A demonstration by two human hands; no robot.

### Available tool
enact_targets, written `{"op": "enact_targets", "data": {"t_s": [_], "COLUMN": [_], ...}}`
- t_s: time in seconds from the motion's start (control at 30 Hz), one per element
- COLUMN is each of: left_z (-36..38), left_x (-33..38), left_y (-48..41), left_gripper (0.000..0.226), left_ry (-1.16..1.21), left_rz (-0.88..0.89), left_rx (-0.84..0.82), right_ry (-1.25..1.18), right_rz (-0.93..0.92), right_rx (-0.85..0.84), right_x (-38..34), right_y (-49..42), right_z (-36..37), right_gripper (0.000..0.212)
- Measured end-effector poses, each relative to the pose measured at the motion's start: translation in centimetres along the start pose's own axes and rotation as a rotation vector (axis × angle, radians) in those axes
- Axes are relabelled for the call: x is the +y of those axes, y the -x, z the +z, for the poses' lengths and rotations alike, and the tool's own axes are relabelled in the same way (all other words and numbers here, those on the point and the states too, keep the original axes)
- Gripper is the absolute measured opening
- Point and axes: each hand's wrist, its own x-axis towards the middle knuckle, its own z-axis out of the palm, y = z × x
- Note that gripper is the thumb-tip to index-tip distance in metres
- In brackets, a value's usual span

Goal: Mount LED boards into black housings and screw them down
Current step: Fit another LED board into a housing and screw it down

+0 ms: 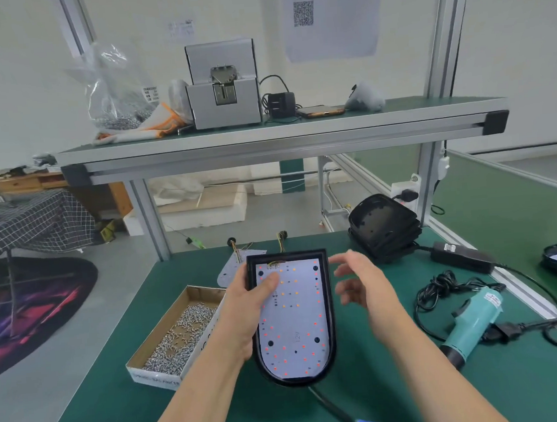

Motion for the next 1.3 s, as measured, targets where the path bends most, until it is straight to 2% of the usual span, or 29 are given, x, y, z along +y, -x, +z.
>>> {"op": "enact_targets", "data": {"t_s": [0.07, 0.1, 0.17, 0.3, 0.47, 0.57, 0.73, 0.8, 0.87, 0.93, 1.0, 1.07, 1.1, 1.2, 1.23, 1.3], "left_z": [0.2, 0.5, 1.1, 1.9, 1.7, 1.4, 1.5, 1.4, 1.2, 0.7, 0.2, 0.1, 0.2, 0.4, 0.4, 0.1], "left_x": [-0.1, -0.2, -0.2, 0.5, 1.1, 1.1, 0.8, 0.9, 0.9, 1.0, 1.3, 1.6, 1.6, 1.7, 1.7, 1.8], "left_y": [0.0, 0.1, 0.1, -0.2, -0.3, -0.5, -0.4, -0.2, 0.1, 0.1, 0.2, 0.3, 0.3, 0.4, 0.4, 0.4], "left_gripper": [0.027, 0.027, 0.028, 0.027, 0.019, 0.016, 0.030, 0.029, 0.027, 0.027, 0.028, 0.032, 0.037, 0.047, 0.048, 0.047], "left_ry": [-0.031, -0.048, -0.066, -0.065, -0.048, -0.064, -0.048, 0.007, 0.045, 0.054, 0.060, 0.051, 0.035, 0.013, 0.016, 0.007], "left_rz": [0.015, 0.024, 0.041, 0.056, 0.045, 0.048, -0.009, -0.037, -0.042, -0.028, -0.023, -0.022, -0.025, -0.039, -0.040, -0.040], "left_rx": [0.001, -0.005, -0.014, 0.015, 0.043, 0.054, 0.006, 0.003, 0.012, 0.006, -0.009, -0.043, -0.065, -0.115, -0.126, -0.156], "right_ry": [0.119, 0.244, 0.406, 0.305, 0.124, 0.180, 0.365, 0.455, 0.455, 0.262, -0.006, -0.158, -0.136, 0.036, 0.077, 0.180], "right_rz": [0.003, -0.027, -0.089, -0.028, 0.056, 0.052, -0.086, -0.184, -0.196, -0.084, 0.102, 0.158, 0.139, 0.073, 0.049, -0.045], "right_rx": [-0.107, -0.119, -0.024, 0.077, 0.004, -0.053, 0.093, 0.070, -0.013, -0.161, -0.227, -0.223, -0.247, -0.385, -0.376, -0.218], "right_x": [-0.6, -0.8, -0.9, -1.2, -1.3, -1.0, 0.0, 0.0, 0.0, -0.4, -0.5, -0.1, 0.3, 1.4, 1.4, 0.7], "right_y": [0.2, 0.3, 0.1, -0.5, -0.7, -0.5, -0.1, 0.2, 0.1, 0.2, 0.3, 0.5, 0.7, 1.3, 1.3, 0.9], "right_z": [0.8, 1.5, 2.5, 3.4, 3.3, 3.2, 3.8, 3.8, 3.2, 2.7, 2.1, 1.8, 1.8, 2.6, 2.9, 3.2], "right_gripper": [0.032, 0.026, 0.011, 0.011, 0.010, 0.012, 0.011, 0.009, 0.007, 0.019, 0.039, 0.028, 0.027, 0.043, 0.043, 0.033]}}
